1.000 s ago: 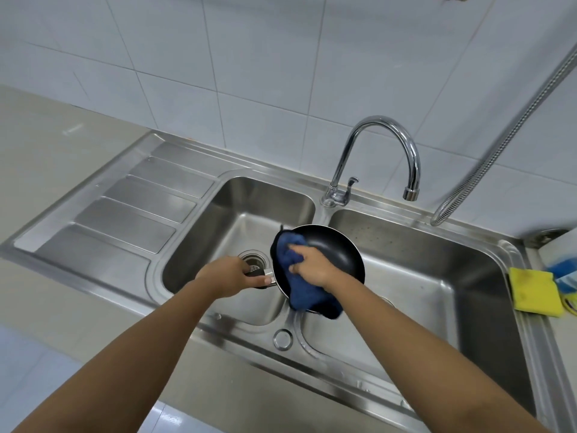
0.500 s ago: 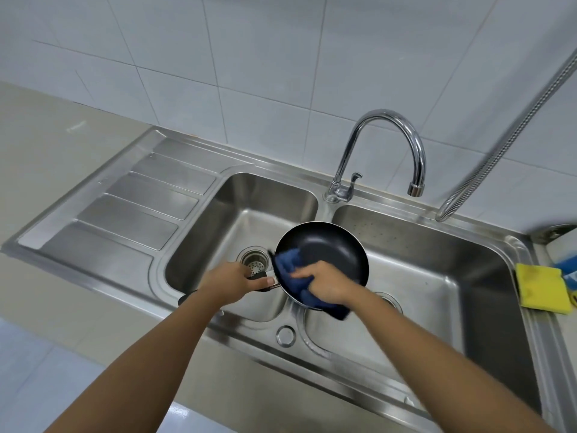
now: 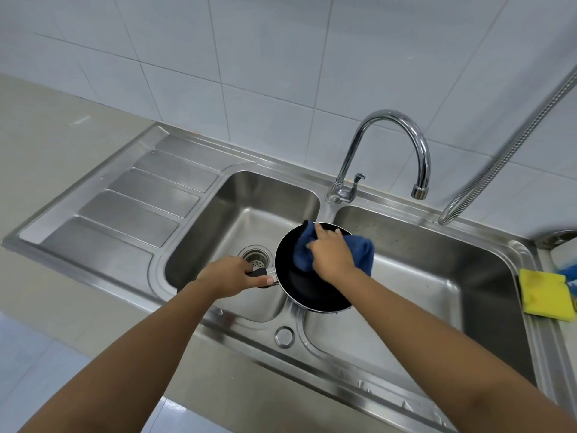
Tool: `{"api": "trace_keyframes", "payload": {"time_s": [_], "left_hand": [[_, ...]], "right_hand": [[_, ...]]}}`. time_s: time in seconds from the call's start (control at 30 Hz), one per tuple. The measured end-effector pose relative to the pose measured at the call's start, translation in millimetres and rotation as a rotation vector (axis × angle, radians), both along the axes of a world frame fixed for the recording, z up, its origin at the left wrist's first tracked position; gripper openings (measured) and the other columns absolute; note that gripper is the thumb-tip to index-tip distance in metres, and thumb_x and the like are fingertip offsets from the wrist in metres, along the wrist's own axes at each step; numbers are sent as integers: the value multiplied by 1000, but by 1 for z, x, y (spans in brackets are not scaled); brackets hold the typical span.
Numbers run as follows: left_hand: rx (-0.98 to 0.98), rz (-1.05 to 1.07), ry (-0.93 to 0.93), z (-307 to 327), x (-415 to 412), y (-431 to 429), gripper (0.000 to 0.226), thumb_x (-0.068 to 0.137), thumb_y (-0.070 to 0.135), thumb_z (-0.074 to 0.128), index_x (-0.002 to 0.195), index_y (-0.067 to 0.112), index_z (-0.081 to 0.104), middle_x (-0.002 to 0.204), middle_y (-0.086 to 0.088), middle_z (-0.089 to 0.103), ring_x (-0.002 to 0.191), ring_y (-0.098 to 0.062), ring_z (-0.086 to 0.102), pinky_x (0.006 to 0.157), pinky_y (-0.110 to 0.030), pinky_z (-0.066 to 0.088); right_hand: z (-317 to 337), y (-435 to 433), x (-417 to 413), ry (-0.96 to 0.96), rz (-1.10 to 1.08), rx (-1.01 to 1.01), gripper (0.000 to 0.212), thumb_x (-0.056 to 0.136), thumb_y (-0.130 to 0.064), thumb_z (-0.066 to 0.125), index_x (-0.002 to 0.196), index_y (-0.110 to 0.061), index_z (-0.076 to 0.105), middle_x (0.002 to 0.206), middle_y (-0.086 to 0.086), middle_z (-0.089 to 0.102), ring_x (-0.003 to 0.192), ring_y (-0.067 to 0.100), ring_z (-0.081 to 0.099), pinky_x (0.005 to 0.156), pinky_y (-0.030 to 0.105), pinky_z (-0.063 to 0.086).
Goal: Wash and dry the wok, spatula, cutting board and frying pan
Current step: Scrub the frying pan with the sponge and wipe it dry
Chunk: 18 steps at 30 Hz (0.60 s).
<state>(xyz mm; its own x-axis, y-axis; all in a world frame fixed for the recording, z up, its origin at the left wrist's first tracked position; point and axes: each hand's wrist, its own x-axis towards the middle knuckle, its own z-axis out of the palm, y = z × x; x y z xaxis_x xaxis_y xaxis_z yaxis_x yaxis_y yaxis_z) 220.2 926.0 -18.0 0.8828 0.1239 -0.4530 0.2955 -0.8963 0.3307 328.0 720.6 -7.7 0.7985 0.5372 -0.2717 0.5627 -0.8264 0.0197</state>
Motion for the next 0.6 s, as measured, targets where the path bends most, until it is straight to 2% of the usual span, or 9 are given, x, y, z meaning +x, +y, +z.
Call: {"api": "trace_keyframes", "payload": {"time_s": [0.07,0.13,0.2,0.27,0.37,0.47,0.53,0.6], "left_hand": [[-8,6,1,-2,0,0,82,56,97,39,62,16,48,61,2,46,56,-15,44,53,-29,30],[-14,5,5,-4,0,0,85,53,99,36,62,16,49,60,2,46,55,-15,43,53,-29,30],[-14,16,27,-7,-1,4,81,58,96,42,63,17,52,61,2,47,56,-14,44,54,-29,31],[-16,28,52,-7,-1,8,80,55,97,43,62,18,52,61,3,48,57,-14,45,55,-29,32],[-18,9,67,-1,5,11,87,44,102,37,60,17,48,59,2,45,56,-14,43,55,-29,31],[-47,-8,90,2,9,10,84,47,99,41,59,16,44,59,2,44,56,-15,41,56,-30,31],[-79,-5,109,1,7,10,80,55,94,48,61,15,48,59,1,45,56,-15,41,56,-29,30],[-97,12,115,-3,4,9,77,61,91,50,63,14,53,60,1,45,56,-14,41,56,-28,30]], "right_hand": [[-3,4,-11,167,-11,224,45,85,-7,50,127,-16,62,153,12,32,126,37,43,108,43,34],[-3,4,-23,336,55,332,47,76,-5,43,112,-15,71,129,8,58,114,34,56,93,39,46],[1,-5,-27,447,118,294,47,74,2,42,100,-17,75,114,1,68,107,25,60,88,34,48],[9,-15,-27,532,204,196,45,76,5,44,101,-18,75,114,-1,67,108,22,58,91,32,47],[13,-17,-31,440,292,128,42,83,-2,46,107,-27,69,129,-5,49,113,20,40,96,35,36],[2,-8,-36,274,225,174,37,84,-8,52,117,-25,56,127,1,36,116,24,36,94,39,36],[-5,-4,-31,149,130,122,52,79,-10,63,126,-22,44,127,5,34,117,29,38,91,41,38],[-5,-5,-20,33,10,-1,80,64,-15,80,131,-20,37,130,6,33,118,31,40,89,41,39]]}}
